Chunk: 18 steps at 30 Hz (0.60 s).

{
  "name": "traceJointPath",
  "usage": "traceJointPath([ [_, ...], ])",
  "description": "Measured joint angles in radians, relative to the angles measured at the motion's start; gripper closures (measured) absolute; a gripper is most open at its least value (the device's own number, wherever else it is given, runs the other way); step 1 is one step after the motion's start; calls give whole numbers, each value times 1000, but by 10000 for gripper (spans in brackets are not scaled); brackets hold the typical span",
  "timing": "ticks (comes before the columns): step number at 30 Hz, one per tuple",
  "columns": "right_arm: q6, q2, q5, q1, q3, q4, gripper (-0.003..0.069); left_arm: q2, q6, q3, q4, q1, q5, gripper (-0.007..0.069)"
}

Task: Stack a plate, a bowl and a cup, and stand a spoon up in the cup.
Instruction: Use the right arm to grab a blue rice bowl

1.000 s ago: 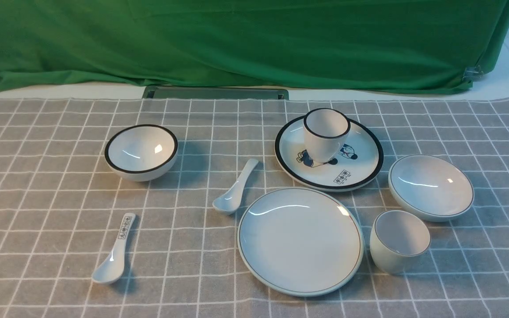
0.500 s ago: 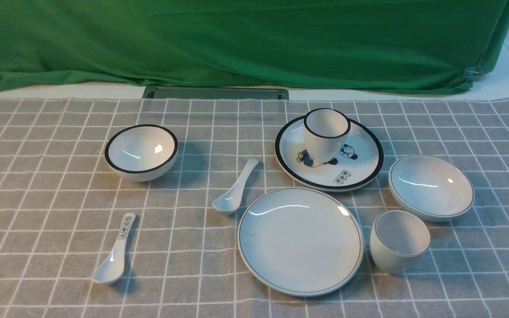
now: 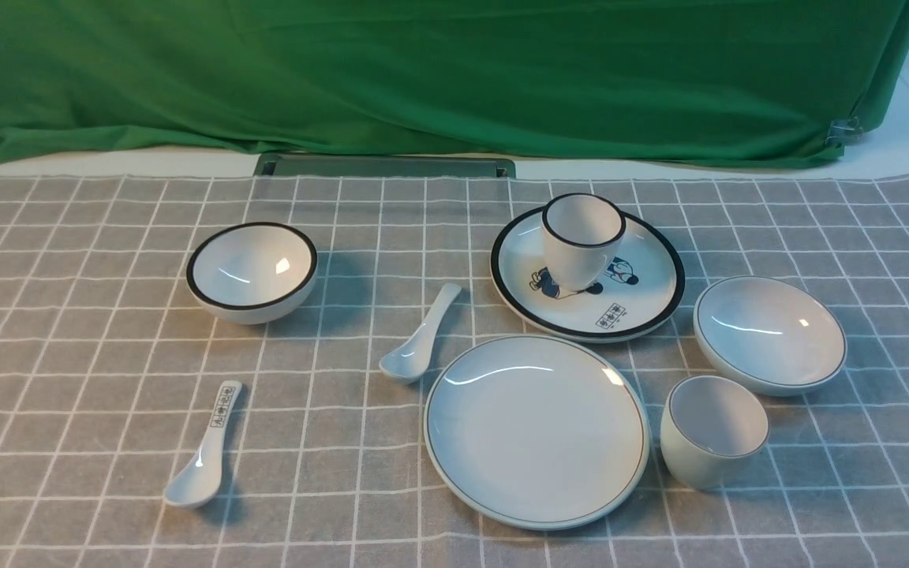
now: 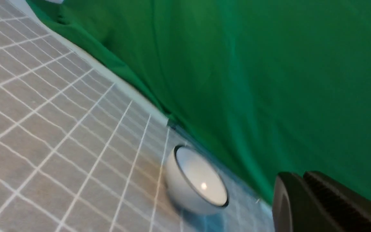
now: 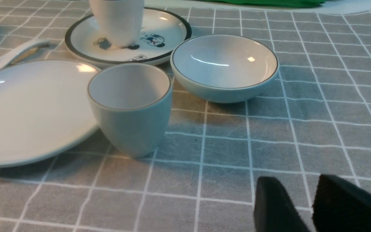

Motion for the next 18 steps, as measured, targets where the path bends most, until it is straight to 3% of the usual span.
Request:
traceJointPath([
  [2,0,0,0,0,0,0,417,0,-11,0,-19,0,-21,607],
  [7,0,-1,0,0,0,0,417,8,26,-114,-10,0,145,607],
  [11,0,0,0,0,0,0,417,113,144,-304,13,0,362,607],
  [15,0,0,0,0,0,0,417,371,330,-530,14,0,724,607],
  [18,0,-1,0,0,0,0,417,534,391,-644,25,-32,855,607],
])
